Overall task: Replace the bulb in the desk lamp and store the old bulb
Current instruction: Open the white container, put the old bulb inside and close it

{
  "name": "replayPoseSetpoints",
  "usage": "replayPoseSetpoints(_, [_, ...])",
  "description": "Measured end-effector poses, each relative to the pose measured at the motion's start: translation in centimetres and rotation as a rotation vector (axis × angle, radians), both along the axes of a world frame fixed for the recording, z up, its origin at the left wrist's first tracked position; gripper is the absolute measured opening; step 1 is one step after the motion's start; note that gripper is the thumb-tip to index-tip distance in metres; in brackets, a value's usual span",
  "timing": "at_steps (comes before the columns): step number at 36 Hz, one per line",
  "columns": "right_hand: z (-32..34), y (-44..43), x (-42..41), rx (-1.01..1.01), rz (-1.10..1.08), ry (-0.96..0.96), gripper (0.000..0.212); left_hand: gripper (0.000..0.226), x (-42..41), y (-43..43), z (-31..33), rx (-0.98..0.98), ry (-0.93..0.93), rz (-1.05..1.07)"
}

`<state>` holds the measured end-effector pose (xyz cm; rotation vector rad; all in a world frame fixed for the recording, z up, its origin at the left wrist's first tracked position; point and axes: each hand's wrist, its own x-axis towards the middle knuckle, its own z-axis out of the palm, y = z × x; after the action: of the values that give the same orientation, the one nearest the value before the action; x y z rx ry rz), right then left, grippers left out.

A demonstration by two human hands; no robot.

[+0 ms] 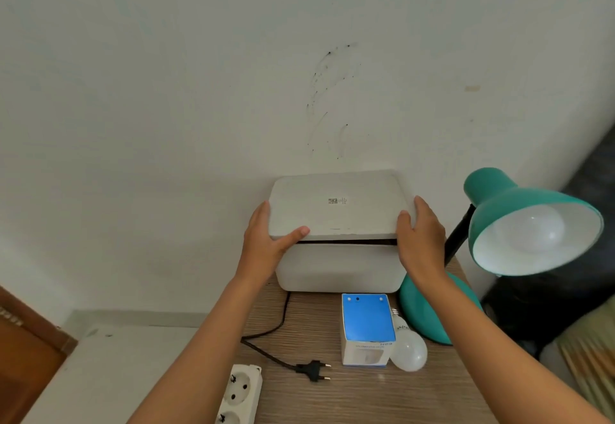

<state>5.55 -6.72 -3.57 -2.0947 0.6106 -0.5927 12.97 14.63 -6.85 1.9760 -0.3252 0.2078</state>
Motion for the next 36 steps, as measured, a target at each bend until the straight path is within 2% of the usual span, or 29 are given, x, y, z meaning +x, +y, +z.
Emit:
replayPoseSetpoints(5, [0.1, -0.1, 0.2, -0.039, 0.035, -0.025, 0.047, 0.066, -0.2, 0.2, 0.2, -0.019, 0.021, -0.022])
replayPoseSetpoints(9, [0.1, 0.1, 0.1, -0.03, 0.041, -0.061, 0.05, 0.106, -0.2, 0.7, 0.8, 0.026, 0.05, -0.029])
replayPoseSetpoints(14, [0.4, 0.8, -0.6, 0.017, 0.066, -0.121, 0.051, 0.116, -1.1, 1.8, 2.2, 0.043, 0.046, -0.028])
replayPoseSetpoints(27, [2.5, 4.5, -7.2, 0.102, 0.123, -0.282, 0.051, 0.097, -8.9, 6.0, 5.7, 0.018, -0.074, -0.007])
replayPoseSetpoints(36, [-0.8, 6.1, -17.9, 0.115, 0.123, -0.271, 0.049, 0.108, -19.0, 8.4, 2.7, 0.067, -0.01, -0.017])
